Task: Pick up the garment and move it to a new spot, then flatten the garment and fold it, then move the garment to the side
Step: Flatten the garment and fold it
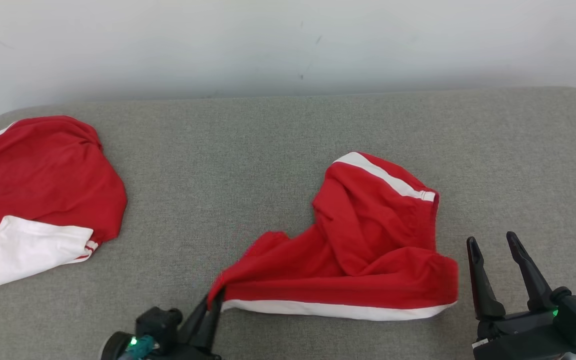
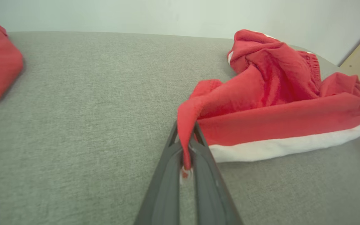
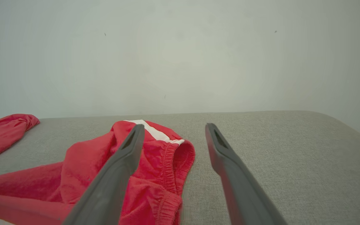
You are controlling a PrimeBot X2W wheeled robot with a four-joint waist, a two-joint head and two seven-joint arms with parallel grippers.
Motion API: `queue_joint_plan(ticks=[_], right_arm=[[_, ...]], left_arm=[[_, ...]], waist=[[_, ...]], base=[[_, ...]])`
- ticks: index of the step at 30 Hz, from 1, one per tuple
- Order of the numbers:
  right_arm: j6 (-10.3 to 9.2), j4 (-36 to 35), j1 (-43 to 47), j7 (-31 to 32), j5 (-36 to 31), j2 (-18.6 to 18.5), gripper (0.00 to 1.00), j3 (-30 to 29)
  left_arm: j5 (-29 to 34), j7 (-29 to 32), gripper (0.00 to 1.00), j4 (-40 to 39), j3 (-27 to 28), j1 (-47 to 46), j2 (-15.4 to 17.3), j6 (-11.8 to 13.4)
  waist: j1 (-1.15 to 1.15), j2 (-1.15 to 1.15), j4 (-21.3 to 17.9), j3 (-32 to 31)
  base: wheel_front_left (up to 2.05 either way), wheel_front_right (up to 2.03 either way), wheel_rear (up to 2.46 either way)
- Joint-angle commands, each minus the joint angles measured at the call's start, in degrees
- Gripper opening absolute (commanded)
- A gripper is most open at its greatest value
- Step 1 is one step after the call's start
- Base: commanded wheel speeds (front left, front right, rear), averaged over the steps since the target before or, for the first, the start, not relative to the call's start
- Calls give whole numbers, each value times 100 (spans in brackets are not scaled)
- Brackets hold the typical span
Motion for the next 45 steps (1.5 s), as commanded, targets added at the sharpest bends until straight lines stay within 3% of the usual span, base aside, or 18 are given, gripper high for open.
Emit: queue_joint_plan(ticks=[1,4,5,6,7,20,31,45], right_arm=[[-13,27,1,-2,-47,12,100,-24],[-13,58,12,-2,-58,28,100,-47],[-13,66,14,-1,-63,33,100,-49],[-13,74,11,-1,-67,43,100,-48],[-13,80,7,-2,-70,53,100,-49],[-13,72,62,-1,-117,38,100,45],[-13,92,215,-1,-324,129,100,133],[-13,-29,684,-1,-542,229,100,4]], left_arm=[[-31,-5,0,-46,155,60,50,38],[8,-5,0,-52,305,159,63,37],[23,-4,5,-49,344,173,56,32],[48,-5,40,-55,379,181,46,28],[70,-5,100,-64,407,201,31,24],[407,-5,100,-812,1175,465,-164,143],[675,-5,100,-1379,2022,760,-100,203],[832,-4,100,-1455,2139,1039,-159,87]], waist=[[0,0,1,1],[0,0,7,-11],[0,0,9,-17],[0,0,12,-24],[0,0,17,-36],[0,0,119,-326],[0,0,103,-619],[0,0,38,-764]], base=[[0,0,0],[0,0,0],[0,0,0],[0,0,0],[0,0,0],[0,0,0],[0,0,0],[0,0,0]])
